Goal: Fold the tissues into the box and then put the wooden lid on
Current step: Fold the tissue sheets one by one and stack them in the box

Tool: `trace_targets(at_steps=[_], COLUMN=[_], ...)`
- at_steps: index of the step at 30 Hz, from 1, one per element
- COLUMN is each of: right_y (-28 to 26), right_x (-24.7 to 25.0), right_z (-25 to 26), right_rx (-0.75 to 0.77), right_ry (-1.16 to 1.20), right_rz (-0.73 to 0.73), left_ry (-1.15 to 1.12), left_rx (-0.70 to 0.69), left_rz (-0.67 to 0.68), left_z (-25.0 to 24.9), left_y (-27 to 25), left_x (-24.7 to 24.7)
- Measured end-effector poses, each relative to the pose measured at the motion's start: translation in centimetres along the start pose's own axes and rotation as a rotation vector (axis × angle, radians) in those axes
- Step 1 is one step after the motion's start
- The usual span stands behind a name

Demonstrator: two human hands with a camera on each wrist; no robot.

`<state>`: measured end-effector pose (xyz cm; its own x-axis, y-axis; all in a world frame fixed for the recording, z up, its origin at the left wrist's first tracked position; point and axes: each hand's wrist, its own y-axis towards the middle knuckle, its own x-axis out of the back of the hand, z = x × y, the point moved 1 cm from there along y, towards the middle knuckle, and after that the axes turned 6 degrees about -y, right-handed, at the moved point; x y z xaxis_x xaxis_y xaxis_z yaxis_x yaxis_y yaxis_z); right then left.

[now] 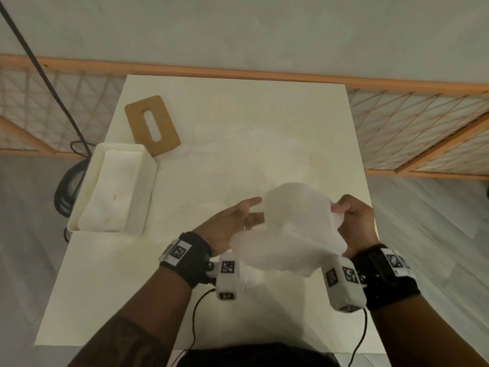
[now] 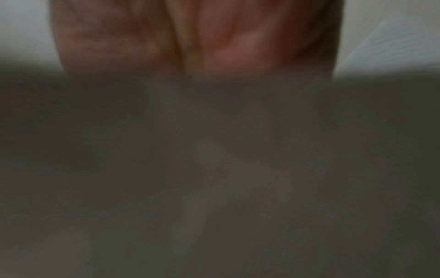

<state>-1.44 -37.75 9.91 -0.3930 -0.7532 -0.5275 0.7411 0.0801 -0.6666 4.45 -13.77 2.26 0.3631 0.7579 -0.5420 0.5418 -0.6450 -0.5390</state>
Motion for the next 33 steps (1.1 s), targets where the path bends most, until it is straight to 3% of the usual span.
trace_targets(at_steps=[2,7,9,14,20,22,26,28,33], right_y=[0.7,2.6,3.2,4.6,4.8,4.9,4.9,4.9,5.7], right_x=[0.4,2.9,3.1,2.7,2.0,2.2,2.6,2.8,3.8], right_z=[0.5,-0.1,-0.8,-1.8,-2.6,-2.8,-3.3,-3.4,-4.1], right_rx=[-0.02,-0.158,-0.123,0.02,0.078,0.099,0.086,0.068,-0.039], right_ry=[-0.082,-0.168,-0.271,-0.539,-0.557,-0.546,-0.629,-0.68,-0.513], right_rz=[-0.011,0.168,0.196,0.092,0.046,0.042,0.055,0.064,0.01], left_ry=[0.023,-0.049,-0.063,-0.157,-0.071,0.099,0.616,0.756,0.619], left_rx=[0.001,-0.167,-0.181,-0.148,-0.111,-0.109,-0.25,-0.268,-0.096], left_rz=[0.023,-0.244,-0.307,-0.353,-0.25,-0.238,-0.349,-0.298,-0.148], left_z=[0.0,0.5,0.5,0.1,0.0,-0.2,-0.8,-1.0,-0.6], left_y=[-0.5,-1.8,-2.6,-4.0,-5.1,-5.5,-5.5,-5.4,-5.6], left_x=[-0.7,-0.3,0.6,1.9,3.4,3.7,4.7,4.6,3.9])
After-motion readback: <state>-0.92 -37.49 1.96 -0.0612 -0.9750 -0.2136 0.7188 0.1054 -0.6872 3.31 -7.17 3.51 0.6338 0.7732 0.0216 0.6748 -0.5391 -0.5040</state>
